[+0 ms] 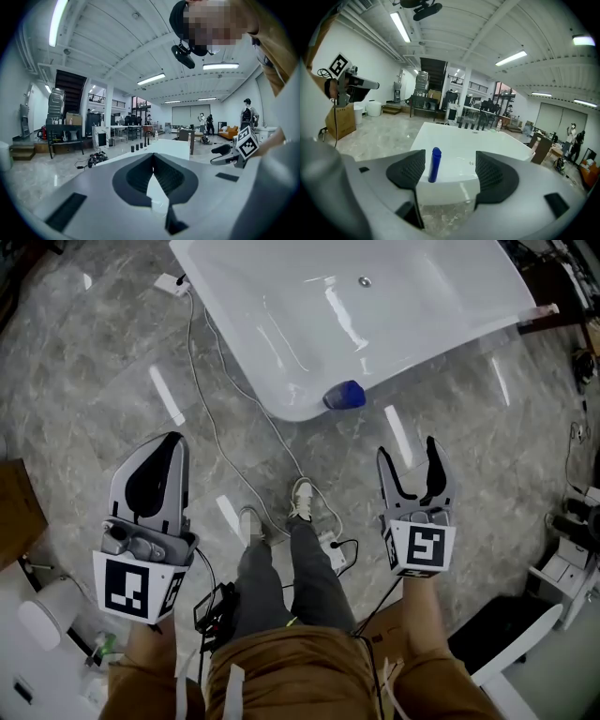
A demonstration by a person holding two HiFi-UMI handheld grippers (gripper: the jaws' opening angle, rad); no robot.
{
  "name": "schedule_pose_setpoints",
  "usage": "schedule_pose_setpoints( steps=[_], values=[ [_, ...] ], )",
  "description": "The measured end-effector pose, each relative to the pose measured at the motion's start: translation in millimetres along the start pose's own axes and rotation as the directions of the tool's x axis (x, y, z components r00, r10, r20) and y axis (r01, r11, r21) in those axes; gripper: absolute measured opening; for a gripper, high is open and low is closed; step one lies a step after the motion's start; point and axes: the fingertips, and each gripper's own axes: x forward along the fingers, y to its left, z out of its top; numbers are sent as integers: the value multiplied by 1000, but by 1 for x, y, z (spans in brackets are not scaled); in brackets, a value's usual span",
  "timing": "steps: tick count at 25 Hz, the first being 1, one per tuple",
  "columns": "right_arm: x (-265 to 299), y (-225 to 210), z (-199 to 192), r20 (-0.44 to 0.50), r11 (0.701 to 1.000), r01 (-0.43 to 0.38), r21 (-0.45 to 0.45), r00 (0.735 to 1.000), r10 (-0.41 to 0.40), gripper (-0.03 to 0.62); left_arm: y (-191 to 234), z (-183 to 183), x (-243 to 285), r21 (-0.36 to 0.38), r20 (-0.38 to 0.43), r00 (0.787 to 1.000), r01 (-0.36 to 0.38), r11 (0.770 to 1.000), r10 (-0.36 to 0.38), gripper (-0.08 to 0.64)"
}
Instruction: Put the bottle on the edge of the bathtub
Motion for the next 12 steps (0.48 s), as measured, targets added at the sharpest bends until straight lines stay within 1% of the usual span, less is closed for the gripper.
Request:
schedule_pose_setpoints(
  steps=[4,9,12],
  values=[
    [-13,-8,14,2,1000,31,4,1000,-31,325,-7,15,-9,4,16,1000,3,1000,-3,6],
    [-26,-16,31,7,998,34,45,999,-34,324,-15,42,-19,18,39,999,5,1000,-5,6],
    [-32,-19,47,34,999,48,13,998,-48,321,-10,57,-25,17,54,998,-12,1000,11,6]
  ],
)
